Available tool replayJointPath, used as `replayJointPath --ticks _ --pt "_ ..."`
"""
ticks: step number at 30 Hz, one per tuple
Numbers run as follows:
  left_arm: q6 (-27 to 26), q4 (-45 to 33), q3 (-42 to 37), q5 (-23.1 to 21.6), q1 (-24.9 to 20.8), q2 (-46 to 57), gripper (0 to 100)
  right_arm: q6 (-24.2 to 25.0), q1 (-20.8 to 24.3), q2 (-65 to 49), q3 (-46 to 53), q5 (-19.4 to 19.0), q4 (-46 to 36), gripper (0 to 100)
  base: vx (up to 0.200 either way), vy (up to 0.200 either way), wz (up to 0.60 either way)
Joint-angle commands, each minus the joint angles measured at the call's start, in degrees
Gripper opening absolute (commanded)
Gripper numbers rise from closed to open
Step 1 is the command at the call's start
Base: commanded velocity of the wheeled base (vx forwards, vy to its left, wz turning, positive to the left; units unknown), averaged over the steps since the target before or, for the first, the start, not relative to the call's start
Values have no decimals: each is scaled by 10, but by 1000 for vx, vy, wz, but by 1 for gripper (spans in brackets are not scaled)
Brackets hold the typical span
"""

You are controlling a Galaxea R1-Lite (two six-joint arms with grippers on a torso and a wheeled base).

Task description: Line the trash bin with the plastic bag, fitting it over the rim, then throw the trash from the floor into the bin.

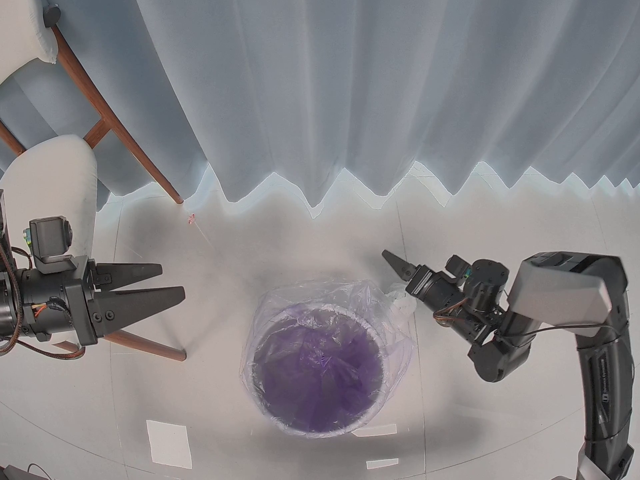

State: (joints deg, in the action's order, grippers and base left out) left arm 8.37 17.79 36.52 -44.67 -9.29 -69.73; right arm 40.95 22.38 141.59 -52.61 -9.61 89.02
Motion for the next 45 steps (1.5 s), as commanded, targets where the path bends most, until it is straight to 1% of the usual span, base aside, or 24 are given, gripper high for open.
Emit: replayJointPath --ticks 1,3,4,5,6,7,8,9,10,11,15,23,28,29,30,31,32,35,40,42,45 --pt "12 11 6 -3 -5 -43 100 19 3 -229 156 18 10 100 0 0 0" --pt "24 23 7 -2 0 -55 100 17 7 -287 177 13 4 100 0 0 0" --pt "40 23 7 -3 -1 -60 100 17 10 -306 181 9 -4 100 -200 0 0" --pt "40 23 7 -3 -1 -60 100 17 10 -306 181 9 -4 100 -200 0 0" --pt "81 23 6 -8 -8 -66 100 16 11 -329 186 9 -27 100 -200 0 0" --pt "109 24 6 -9 -13 -72 100 16 12 -334 189 12 -34 100 -200 0 0" --pt "120 24 7 -11 -15 -75 100 15 12 -336 190 13 -35 100 -200 0 0" --pt "120 24 7 -11 -15 -75 100 15 12 -336 190 13 -35 100 -200 0 0" --pt "164 28 11 -30 -15 -105 100 15 13 -339 198 17 -33 100 -200 0 0" --pt "169 29 15 -38 -12 -120 100 14 13 -339 204 18 -31 100 -200 0 0" --pt "164 43 15 -51 17 -187 100 8 24 -339 214 17 -4 100 -200 0 0" --pt "132 104 12 -46 47 -298 100 -13 33 -336 221 18 5 100 -200 0 0" --pt "104 132 -15 -43 38 -347 100 -13 34 -331 222 17 5 100 -40 0 0" --pt "89 135 -29 -39 37 -361 100 -14 34 -330 224 18 5 100 0 0 0" --pt "87 135 -30 -39 37 -363 100 -14 35 -330 224 17 6 100 0 0 0" --pt "63 135 -41 -31 37 -379 100 -14 34 -329 226 17 6 100 0 0 0" --pt "54 135 -43 -26 37 -386 100 -14 34 -330 226 17 6 100 0 0 0" --pt "44 135 -43 -21 34 -415 100 -14 34 -330 226 17 6 100 0 0 0" --pt "25 139 -42 -17 10 -467 100 -15 34 -323 225 17 6 100 0 0 0" --pt "22 139 -38 -2 -4 -484 100 -15 34 -323 225 17 6 100 0 0 0" --pt "23 139 -30 34 -20 -502 100 -15 34 -324 225 17 7 100 0 0 0"
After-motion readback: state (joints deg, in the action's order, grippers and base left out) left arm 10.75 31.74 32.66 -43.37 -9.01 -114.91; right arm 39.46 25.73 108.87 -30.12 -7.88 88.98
